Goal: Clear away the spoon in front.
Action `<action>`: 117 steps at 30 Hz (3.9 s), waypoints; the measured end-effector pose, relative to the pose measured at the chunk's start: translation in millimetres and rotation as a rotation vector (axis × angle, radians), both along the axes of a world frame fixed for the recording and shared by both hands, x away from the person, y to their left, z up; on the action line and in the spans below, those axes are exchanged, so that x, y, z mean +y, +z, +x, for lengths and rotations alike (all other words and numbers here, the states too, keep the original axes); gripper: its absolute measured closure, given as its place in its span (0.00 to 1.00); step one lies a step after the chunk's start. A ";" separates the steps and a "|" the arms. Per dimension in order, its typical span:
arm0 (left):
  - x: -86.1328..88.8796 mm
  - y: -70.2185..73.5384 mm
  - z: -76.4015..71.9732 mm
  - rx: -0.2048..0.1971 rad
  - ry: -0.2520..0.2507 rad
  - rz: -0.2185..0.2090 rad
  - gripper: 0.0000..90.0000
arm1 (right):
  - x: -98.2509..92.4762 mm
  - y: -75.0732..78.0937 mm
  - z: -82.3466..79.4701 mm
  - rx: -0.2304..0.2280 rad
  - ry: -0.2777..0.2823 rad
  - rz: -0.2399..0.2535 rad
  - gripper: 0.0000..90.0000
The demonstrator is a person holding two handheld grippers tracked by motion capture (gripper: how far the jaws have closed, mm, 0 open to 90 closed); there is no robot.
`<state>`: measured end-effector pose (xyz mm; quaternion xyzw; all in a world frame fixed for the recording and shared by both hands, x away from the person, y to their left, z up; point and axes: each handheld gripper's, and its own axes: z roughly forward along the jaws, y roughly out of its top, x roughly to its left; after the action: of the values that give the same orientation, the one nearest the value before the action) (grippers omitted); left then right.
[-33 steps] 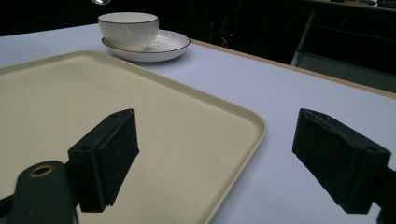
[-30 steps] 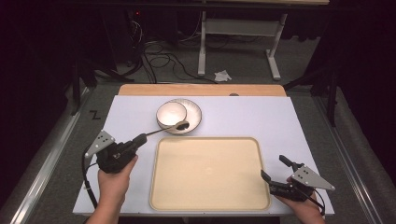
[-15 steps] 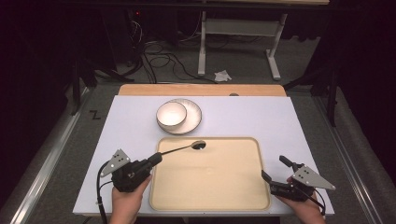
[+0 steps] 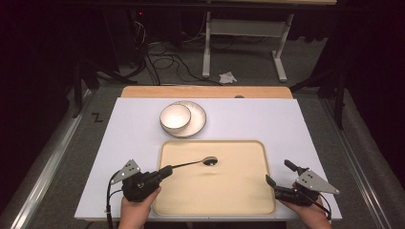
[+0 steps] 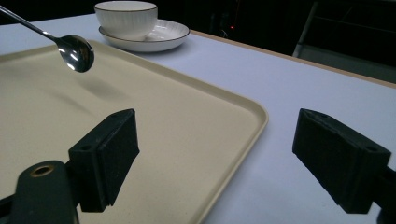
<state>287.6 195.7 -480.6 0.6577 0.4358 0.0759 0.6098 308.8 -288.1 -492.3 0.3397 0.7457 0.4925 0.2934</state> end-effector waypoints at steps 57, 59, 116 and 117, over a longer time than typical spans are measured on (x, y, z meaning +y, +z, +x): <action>12.7 -33.8 10.6 0.198 0.064 0.022 0.76 | 0.9 -1.7 -0.2 0.017 0.012 -0.001 0.12; 12.9 -32.1 10.1 0.190 0.069 0.038 0.71 | 0.9 -1.7 -0.2 0.018 0.011 -0.001 0.12; -52.6 -28.1 -3.4 0.146 -0.121 0.708 1.00 | 1.5 -2.1 0.0 0.018 0.010 -0.001 0.12; -55.0 -27.7 -4.4 0.145 -0.134 0.712 1.00 | 1.6 -2.1 -0.1 0.019 0.010 0.000 0.12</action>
<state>283.2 140.6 -508.3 0.8595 0.3799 0.1360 0.3138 308.7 -286.5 -494.4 0.3405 0.7501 0.4907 0.2840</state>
